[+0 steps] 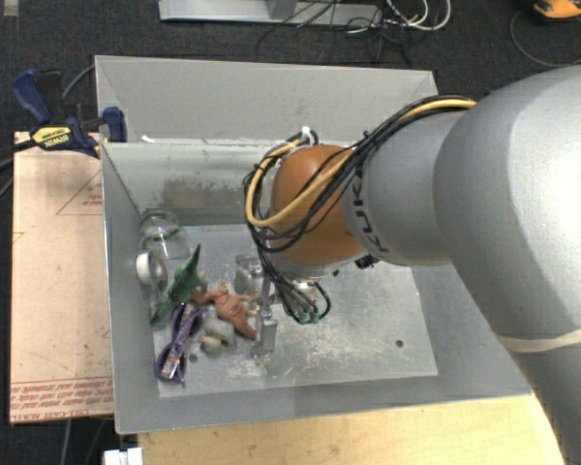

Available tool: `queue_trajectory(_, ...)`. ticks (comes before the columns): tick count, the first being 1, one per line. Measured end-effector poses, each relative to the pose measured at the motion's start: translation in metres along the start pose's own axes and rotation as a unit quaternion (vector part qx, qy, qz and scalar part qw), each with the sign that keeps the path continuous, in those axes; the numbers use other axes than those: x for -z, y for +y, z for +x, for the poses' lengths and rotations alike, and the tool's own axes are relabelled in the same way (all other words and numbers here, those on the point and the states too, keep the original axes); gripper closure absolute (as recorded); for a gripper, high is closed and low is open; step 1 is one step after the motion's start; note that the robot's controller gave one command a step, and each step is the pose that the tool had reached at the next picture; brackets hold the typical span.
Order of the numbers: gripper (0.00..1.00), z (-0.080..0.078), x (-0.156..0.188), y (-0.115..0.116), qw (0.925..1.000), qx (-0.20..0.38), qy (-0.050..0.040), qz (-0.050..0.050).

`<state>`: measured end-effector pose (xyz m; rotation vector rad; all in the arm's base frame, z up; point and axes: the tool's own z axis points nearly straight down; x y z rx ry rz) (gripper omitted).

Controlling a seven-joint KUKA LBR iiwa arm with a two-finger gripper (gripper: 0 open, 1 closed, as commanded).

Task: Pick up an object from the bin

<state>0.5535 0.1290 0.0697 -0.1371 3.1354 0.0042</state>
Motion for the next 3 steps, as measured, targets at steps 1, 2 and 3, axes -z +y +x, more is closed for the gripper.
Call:
queue_trajectory(1, 1.0, -0.0104, 0.0004, 0.1055, 0.997, 0.077, 0.0074, 0.013)
queue_trajectory(2, 1.0, -0.0103, 0.0001, 0.105, 0.9971, 0.075, 0.0073, 0.012)
queue_trajectory(3, 1.0, -0.0096, 0.0028, 0.1046, 0.9971, 0.075, 0.0076, 0.012)
